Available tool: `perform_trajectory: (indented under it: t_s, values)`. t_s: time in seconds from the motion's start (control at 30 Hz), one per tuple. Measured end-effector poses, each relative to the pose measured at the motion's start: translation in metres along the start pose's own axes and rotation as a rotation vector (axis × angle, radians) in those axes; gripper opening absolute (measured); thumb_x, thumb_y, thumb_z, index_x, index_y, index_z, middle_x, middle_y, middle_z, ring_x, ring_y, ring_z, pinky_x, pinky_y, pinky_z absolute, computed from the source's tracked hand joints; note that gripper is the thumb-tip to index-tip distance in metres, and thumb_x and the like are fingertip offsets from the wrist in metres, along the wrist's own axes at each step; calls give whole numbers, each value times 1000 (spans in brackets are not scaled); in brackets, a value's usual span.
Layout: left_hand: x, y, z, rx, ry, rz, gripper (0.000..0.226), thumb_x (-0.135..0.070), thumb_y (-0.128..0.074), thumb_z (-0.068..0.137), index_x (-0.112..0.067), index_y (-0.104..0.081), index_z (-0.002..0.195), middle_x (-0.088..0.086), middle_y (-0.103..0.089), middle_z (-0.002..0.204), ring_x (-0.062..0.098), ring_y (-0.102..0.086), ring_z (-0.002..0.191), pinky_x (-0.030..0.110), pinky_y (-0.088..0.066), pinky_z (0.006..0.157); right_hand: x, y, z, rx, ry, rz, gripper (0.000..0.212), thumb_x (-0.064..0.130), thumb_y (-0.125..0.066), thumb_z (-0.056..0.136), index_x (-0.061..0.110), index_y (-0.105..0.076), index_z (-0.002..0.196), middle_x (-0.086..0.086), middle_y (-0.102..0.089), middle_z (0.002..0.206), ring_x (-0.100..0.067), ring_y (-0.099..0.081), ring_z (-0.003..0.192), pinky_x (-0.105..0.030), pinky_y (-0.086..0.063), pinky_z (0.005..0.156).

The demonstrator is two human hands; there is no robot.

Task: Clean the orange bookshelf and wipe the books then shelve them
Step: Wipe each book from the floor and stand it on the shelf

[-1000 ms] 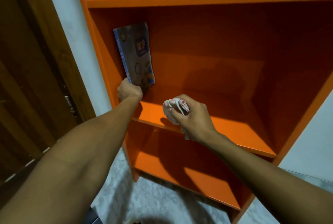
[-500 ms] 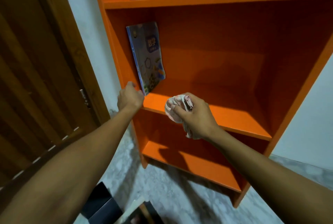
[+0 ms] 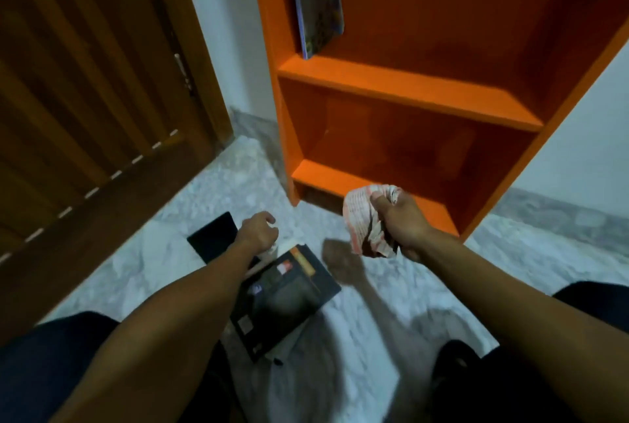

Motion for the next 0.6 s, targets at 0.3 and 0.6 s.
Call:
perform_trajectory:
  t_s: [0.3, 0.6]
  values:
    - [98, -77, -28, 100, 88, 338, 80, -59, -67, 76, -26, -38, 144, 9, -48, 140, 34, -50, 126, 52, -45, 102, -23, -3, -1, 80, -51, -131, 33, 28, -48, 104, 5, -53, 81, -19, -58, 60, -24, -56, 51, -35, -43, 52]
    - [85, -76, -22, 78, 130, 448, 80, -47, -77, 78, -15, -39, 141, 17, -42, 140, 38, -40, 132, 52, -39, 105, -19, -3, 0, 95, -12, -65, 23, 30, -50, 103, 11, -52, 90, -22, -51, 76, -34, -48, 63, -42, -38, 57]
Point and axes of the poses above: each hand's wrist, its own z-axis towards the middle knuckle, its own y-axis out of the back of the hand, x = y × z, the point moved 2 cm from there along z, towards the middle knuckle
